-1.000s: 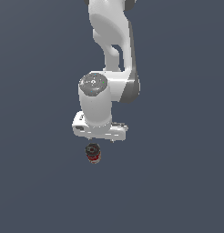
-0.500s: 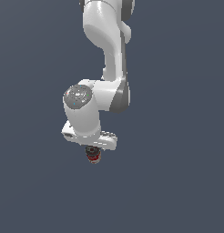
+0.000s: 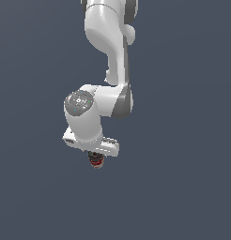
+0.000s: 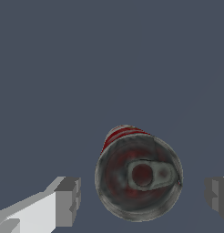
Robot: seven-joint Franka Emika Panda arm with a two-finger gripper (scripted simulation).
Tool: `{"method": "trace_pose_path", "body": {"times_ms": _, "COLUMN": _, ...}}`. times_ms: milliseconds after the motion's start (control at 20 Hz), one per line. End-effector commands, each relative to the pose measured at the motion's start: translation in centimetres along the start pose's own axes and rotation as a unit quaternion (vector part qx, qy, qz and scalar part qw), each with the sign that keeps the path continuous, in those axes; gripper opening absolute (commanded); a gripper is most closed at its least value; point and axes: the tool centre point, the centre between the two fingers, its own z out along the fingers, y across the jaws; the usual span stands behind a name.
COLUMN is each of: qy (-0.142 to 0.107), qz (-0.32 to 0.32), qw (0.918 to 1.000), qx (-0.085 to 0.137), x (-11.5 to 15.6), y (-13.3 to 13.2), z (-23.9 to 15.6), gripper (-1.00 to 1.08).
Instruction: Pick up the object and move it to a goal position.
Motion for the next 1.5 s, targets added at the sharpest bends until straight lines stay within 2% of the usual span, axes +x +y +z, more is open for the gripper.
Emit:
{"method": "trace_pose_path", "body": {"times_ms": 0, "qy": -0.001, "qz": 0.0, "qw": 1.0, "qx": 0.0, "x": -0.1, "y": 0.0, "z": 1.0, "gripper": 1.0}}
{"method": "trace_pose_path", "body": {"times_ms": 300, "qy": -0.001, "qz": 0.001, "qw": 1.0, "qx": 0.0, "x": -0.1, "y": 0.0, "z": 4.1, "gripper": 1.0}}
{"method": "trace_pose_path", "body": {"times_ms": 650, "qy": -0.001, "qz": 0.001, "qw": 1.0, "qx": 0.0, "x": 0.0, "y": 0.1, "z": 4.5, "gripper": 1.0}}
{"method": "trace_pose_path", "body": {"times_ms": 700, "qy": -0.001, "qz": 0.001, "qw": 1.0, "qx": 0.0, "x": 0.0, "y": 0.1, "z": 4.5, "gripper": -1.0}}
{"method": "trace_pose_path", "body": {"times_ms": 1450, "qy": -0.001, "qz": 0.001, "qw": 1.0, "qx": 0.0, "x": -0.3, "y": 0.0, "z": 4.2, "gripper": -1.0}}
